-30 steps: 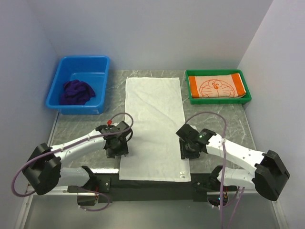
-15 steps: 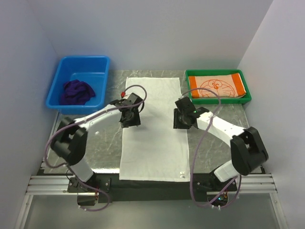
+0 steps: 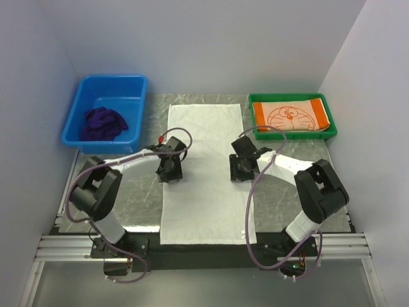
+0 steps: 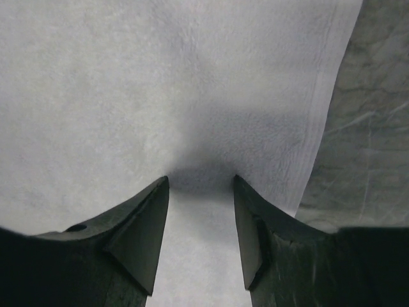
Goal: Fold and stack the towels
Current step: Flatten out the crumpled towel, then fold the towel
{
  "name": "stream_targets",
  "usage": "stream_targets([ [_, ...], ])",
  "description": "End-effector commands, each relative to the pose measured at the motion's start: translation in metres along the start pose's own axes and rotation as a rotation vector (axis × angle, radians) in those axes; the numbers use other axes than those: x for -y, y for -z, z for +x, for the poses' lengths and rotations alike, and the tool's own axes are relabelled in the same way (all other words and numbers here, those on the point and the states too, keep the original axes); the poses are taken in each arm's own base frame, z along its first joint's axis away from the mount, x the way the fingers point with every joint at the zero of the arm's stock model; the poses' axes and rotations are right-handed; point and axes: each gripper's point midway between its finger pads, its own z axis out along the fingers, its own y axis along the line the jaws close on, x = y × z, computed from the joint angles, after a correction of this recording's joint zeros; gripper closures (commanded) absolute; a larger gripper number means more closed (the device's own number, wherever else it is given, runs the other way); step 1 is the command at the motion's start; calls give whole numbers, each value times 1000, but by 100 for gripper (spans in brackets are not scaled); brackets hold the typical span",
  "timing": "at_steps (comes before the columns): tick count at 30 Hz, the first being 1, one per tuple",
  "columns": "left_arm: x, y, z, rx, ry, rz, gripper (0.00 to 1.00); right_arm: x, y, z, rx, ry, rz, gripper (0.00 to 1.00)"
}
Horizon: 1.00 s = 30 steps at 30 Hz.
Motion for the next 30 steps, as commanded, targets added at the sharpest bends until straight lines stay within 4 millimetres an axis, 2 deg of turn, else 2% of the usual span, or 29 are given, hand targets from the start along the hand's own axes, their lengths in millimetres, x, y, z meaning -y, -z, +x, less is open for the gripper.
stream_targets([
  [1, -27, -2, 58, -161, 18, -18, 47, 10, 0, 37, -90, 5, 10, 47],
  [2, -36, -2, 75, -198, 25, -24, 46, 8, 2, 47, -115, 6, -2, 47],
  [4, -40, 9, 84, -202, 35, 3, 46, 8, 9, 74, -173, 32, -12, 47],
  [5, -44, 12, 96, -229, 43, 10, 45, 5, 13, 83, -188, 40, -17, 47],
  [6, -43, 17, 100, -234, 43, 25, 45, -3, 20, 92, -198, 65, -49, 47],
  [7, -38, 28, 99, -215, 41, 61, 44, -5, 26, 99, -216, 79, -56, 47],
  [9, -34, 41, 97, -203, 32, 87, 39, -18, 44, 94, -183, 110, -109, 47],
  [10, -25, 55, 83, -157, 32, 135, 35, -20, 52, 90, -172, 131, -122, 47],
  [12, -21, 69, 62, -90, 16, 146, 32, -32, 76, 52, -49, 156, -161, 47],
  [13, -10, 84, 33, -19, 5, 177, 30, -27, 83, 34, -5, 169, -145, 47],
  [14, -6, 90, 15, 26, 1, 187, 29, -36, 99, 0, 84, 166, -168, 47],
  [15, -10, 88, -8, 69, 26, 168, 28, -35, 103, -19, 125, 160, -163, 45],
  [16, 1, 101, -40, 137, 11, 201, 27, -25, 105, -47, 182, 133, -146, 45],
  [17, 3, 102, -60, 171, 19, 203, 27, -31, 121, -81, 257, 122, -168, 45],
  [18, 7, 102, -85, 223, 35, 214, 27, -30, 112, -97, 256, 116, -163, 45],
  [19, 8, 98, -120, 265, 44, 190, 27, -30, 112, -121, 306, 119, -170, 45],
  [20, 11, 95, -137, 286, 38, 186, 28, -29, 119, -150, 361, 104, -184, 45],
  [21, 15, 74, -151, 279, 27, 165, 29, -27, 100, -161, 337, 98, -181, 46],
  [22, 20, 81, -183, 338, 18, 180, 30, -27, 95, -175, 345, 99, -188, 46],
  [23, 25, 76, -197, 351, 9, 193, 30, -26, 102, -202, 386, 94, -205, 47],
  [24, 28, 70, -210, 361, 3, 201, 29, -25, 79, -206, 346, 101, -204, 48],
  [25, 33, 57, -234, 372, 5, 205, 28, -25, 73, -218, 368, 123, -209, 48],
  [26, 34, 50, -245, 376, 2, 206, 28, -26, 76, -235, 401, 129, -213, 48],
  [27, 35, 25, -250, 351, -4, 181, 28, -21, 55, -240, 379, 129, -194, 49],
  [28, 35, 31, -275, 407, -8, 171, 31, -18, 47, -246, 374, 129, -183, 49],
  [29, 36, 24, -283, 421, -16, 156, 32, -18, 34, -259, 371, 124, -175, 50],
  [30, 35, 4, -286, 411, -27, 133, 33, -15, 26, -264, 364, 121, -167, 51],
])
